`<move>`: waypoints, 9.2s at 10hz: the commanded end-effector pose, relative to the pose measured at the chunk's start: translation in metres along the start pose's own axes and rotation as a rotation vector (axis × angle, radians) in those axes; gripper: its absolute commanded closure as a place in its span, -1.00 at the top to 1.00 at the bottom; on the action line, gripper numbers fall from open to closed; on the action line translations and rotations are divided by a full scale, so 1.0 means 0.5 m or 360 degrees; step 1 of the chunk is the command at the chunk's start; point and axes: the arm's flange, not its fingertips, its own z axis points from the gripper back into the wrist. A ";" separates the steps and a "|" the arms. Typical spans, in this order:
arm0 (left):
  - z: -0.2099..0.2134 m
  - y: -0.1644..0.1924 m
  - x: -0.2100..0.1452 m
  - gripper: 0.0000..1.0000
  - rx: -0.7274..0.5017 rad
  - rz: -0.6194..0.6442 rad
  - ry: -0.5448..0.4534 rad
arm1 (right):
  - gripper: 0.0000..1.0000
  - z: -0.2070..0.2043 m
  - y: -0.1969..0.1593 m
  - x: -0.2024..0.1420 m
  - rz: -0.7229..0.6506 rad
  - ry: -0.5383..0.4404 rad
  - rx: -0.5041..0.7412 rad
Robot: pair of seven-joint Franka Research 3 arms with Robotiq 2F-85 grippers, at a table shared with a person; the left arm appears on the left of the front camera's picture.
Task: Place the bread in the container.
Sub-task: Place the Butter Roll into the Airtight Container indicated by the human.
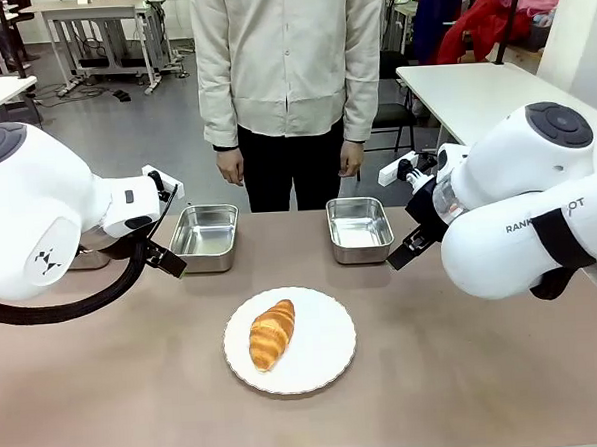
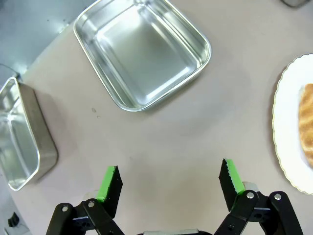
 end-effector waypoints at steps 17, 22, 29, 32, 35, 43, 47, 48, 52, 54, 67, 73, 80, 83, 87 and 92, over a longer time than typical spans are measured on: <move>0.248 0.334 -0.013 1.00 -0.0365 -0.0154 -0.0052 | 1.00 0.195 -0.415 0.020 -0.0112 -0.0212 0.0385; 0.392 0.507 -0.094 1.00 -0.0483 -0.0173 -0.0403 | 1.00 0.231 -0.534 -0.026 -0.0020 -0.0431 0.0443; 0.525 0.619 -0.180 1.00 -0.0437 0.0075 -0.0914 | 1.00 0.291 -0.623 -0.050 -0.0075 -0.0640 0.0493; 0.531 0.613 -0.174 1.00 -0.0382 0.0128 -0.0919 | 1.00 0.298 -0.633 -0.053 -0.0106 -0.0641 0.0458; 0.529 0.592 -0.160 1.00 -0.0332 0.0141 -0.0871 | 1.00 0.295 -0.641 -0.055 -0.0132 -0.0627 0.0456; 0.525 0.582 -0.152 1.00 -0.0321 0.0132 -0.0816 | 1.00 0.290 -0.654 -0.051 -0.0155 -0.0599 0.0469; 0.527 0.594 -0.154 1.00 -0.0343 0.0121 -0.0833 | 1.00 0.297 -0.645 -0.060 -0.0140 -0.0569 0.0441; 0.527 0.594 -0.154 1.00 -0.0343 0.0121 -0.0833 | 1.00 0.297 -0.645 -0.060 -0.0140 -0.0569 0.0441; 0.527 0.594 -0.154 1.00 -0.0343 0.0121 -0.0833 | 1.00 0.297 -0.645 -0.060 -0.0140 -0.0569 0.0441; 0.527 0.594 -0.154 1.00 -0.0343 0.0121 -0.0833 | 1.00 0.297 -0.645 -0.060 -0.0140 -0.0569 0.0441; 0.527 0.594 -0.154 1.00 -0.0343 0.0121 -0.0833 | 1.00 0.297 -0.645 -0.060 -0.0140 -0.0569 0.0441; 0.527 0.594 -0.154 1.00 -0.0343 0.0121 -0.0833 | 1.00 0.297 -0.645 -0.060 -0.0140 -0.0569 0.0441; 0.527 0.594 -0.154 1.00 -0.0343 0.0121 -0.0833 | 1.00 0.297 -0.645 -0.060 -0.0140 -0.0569 0.0441; 0.527 0.594 -0.154 1.00 -0.0343 0.0121 -0.0833 | 1.00 0.297 -0.645 -0.060 -0.0140 -0.0569 0.0441; 0.527 0.594 -0.154 1.00 -0.0343 0.0121 -0.0833 | 1.00 0.297 -0.645 -0.060 -0.0140 -0.0569 0.0441; 0.527 0.594 -0.154 1.00 -0.0343 0.0121 -0.0833 | 1.00 0.297 -0.645 -0.060 -0.0140 -0.0569 0.0441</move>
